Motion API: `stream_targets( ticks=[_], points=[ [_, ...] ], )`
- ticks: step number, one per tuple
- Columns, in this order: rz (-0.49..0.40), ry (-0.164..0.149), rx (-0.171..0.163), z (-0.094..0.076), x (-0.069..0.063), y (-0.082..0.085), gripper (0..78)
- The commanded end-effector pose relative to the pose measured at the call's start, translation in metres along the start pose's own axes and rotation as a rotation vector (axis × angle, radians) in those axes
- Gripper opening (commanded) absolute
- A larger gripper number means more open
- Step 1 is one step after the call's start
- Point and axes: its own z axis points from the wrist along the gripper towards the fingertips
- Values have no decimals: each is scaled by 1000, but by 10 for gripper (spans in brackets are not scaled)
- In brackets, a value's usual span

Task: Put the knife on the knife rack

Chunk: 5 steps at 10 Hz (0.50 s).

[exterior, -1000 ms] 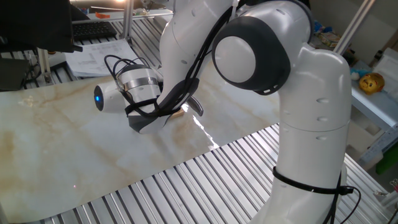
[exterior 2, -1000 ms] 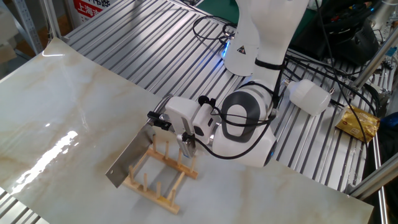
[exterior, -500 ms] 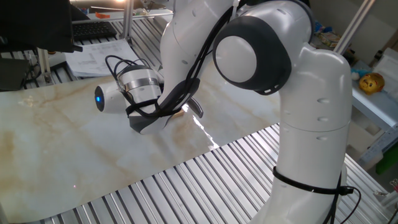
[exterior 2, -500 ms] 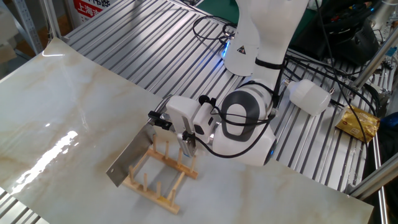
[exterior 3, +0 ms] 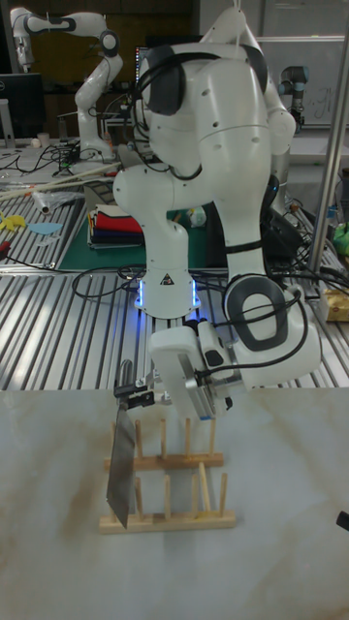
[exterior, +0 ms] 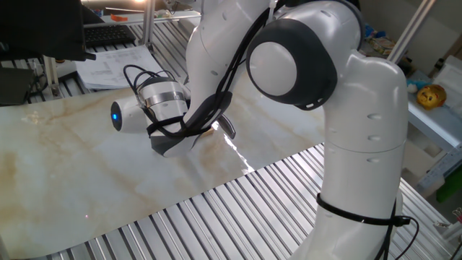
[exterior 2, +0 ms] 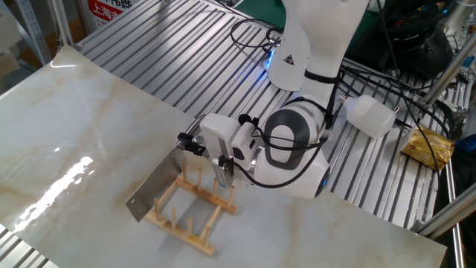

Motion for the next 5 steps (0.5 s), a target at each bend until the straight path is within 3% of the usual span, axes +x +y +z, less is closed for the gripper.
stream_targets(
  ticks=[1,5],
  points=[
    [36,4,12,1,0,7,11],
    [39,11,18,2,1,11,11]
  ],
)
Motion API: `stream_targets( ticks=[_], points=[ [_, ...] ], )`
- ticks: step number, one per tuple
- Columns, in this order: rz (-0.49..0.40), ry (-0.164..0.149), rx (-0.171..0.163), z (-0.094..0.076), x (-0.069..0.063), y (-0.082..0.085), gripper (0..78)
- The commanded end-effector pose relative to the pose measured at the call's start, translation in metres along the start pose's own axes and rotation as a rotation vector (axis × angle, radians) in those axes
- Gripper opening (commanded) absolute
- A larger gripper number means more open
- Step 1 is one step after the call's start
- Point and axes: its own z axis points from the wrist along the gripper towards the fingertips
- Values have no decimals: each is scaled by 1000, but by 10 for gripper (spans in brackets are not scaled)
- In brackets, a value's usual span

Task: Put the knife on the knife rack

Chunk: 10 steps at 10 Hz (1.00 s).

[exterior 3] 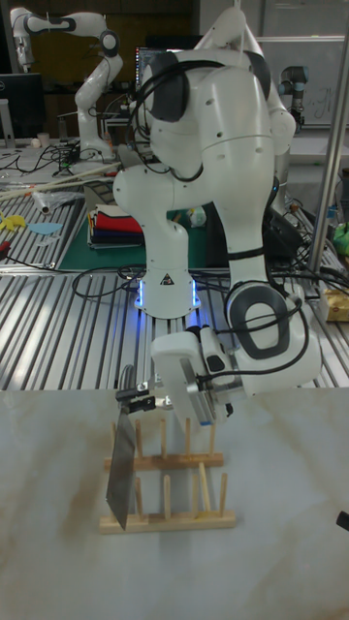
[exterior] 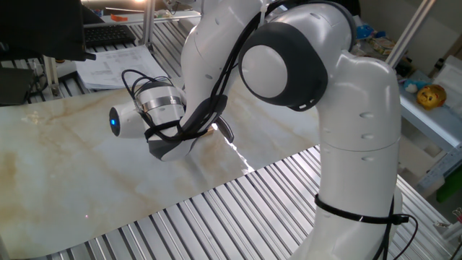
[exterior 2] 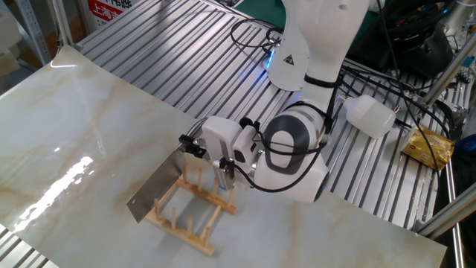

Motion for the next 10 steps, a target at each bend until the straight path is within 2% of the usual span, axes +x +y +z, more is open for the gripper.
stream_targets(
  ticks=[1,10],
  points=[
    [-3,1,0,2,-1,1,11],
    [-32,11,0,3,-2,5,11]
  ],
)
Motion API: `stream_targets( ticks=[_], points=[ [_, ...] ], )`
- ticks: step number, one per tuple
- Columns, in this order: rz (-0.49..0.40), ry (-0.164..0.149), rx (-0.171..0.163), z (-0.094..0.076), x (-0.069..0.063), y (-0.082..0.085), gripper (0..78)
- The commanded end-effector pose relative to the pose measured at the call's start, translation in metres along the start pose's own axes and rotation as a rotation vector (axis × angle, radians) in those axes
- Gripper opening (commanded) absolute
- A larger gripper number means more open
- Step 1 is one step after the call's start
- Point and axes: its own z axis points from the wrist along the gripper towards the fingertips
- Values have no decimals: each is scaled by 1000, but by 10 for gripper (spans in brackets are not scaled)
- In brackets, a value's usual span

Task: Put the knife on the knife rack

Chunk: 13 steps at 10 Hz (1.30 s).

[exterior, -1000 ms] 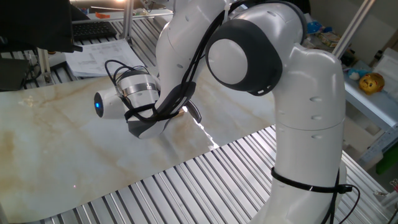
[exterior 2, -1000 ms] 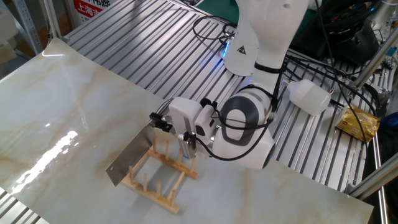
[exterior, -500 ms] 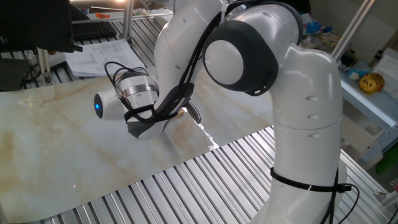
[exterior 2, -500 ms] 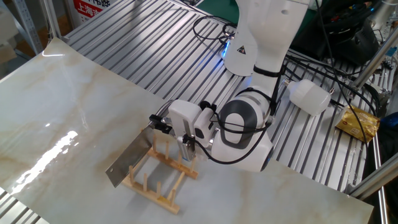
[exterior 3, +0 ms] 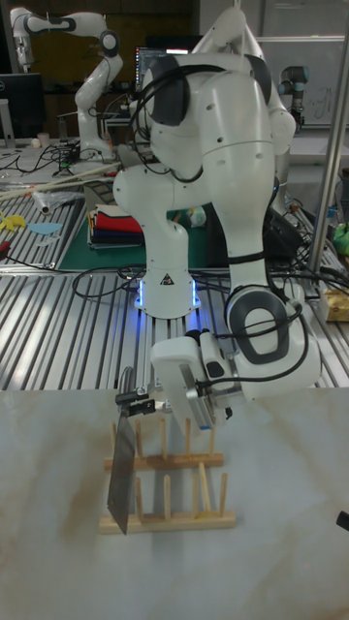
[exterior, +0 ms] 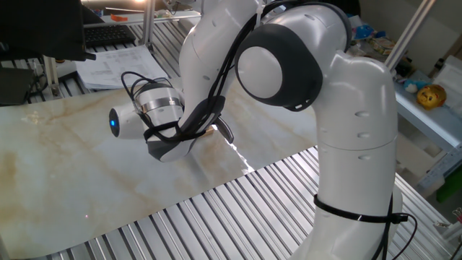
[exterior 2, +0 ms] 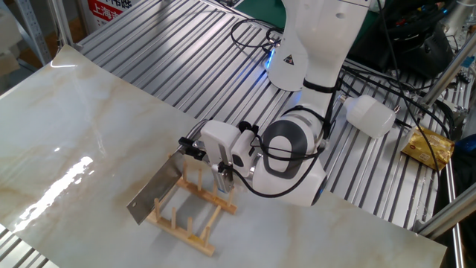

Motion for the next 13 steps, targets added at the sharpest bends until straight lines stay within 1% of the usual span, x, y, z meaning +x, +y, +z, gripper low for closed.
stream_targets(
  ticks=[1,5,9,13],
  points=[
    [-2,4,-1,0,0,-1,11],
    [-8,7,-6,0,1,-3,11],
    [-12,10,-7,0,6,-3,11],
    [-20,8,-12,0,6,-3,11]
  ],
)
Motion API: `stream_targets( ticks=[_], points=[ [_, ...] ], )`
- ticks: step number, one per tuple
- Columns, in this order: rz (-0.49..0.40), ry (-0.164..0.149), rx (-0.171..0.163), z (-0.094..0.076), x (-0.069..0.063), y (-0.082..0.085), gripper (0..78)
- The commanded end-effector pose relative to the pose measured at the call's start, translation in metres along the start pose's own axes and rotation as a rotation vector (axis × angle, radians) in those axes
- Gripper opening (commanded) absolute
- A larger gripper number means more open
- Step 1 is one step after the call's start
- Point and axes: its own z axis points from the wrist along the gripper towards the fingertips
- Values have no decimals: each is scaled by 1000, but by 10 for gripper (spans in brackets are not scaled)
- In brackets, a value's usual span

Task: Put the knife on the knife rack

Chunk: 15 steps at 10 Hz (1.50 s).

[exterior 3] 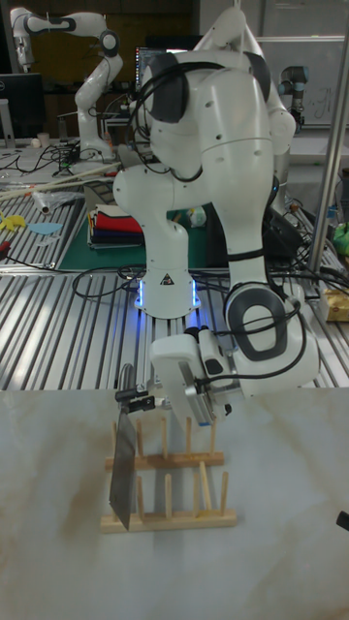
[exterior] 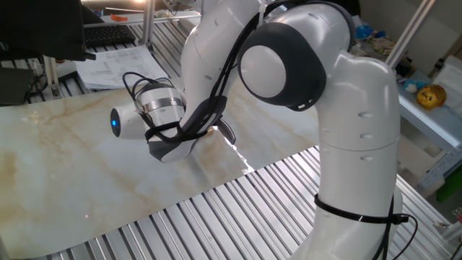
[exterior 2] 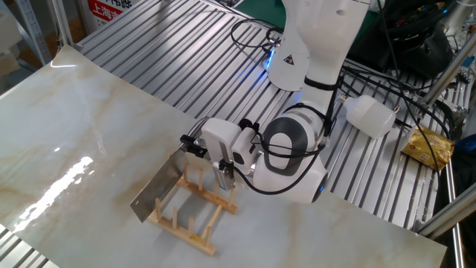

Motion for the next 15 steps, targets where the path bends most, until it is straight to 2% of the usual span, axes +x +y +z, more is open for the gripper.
stream_targets(
  ticks=[1,6,15],
  points=[
    [0,-1,-11,0,-1,-1,11],
    [3,-4,-27,1,-2,-1,11],
    [12,-8,-37,1,-3,-1,11]
  ],
)
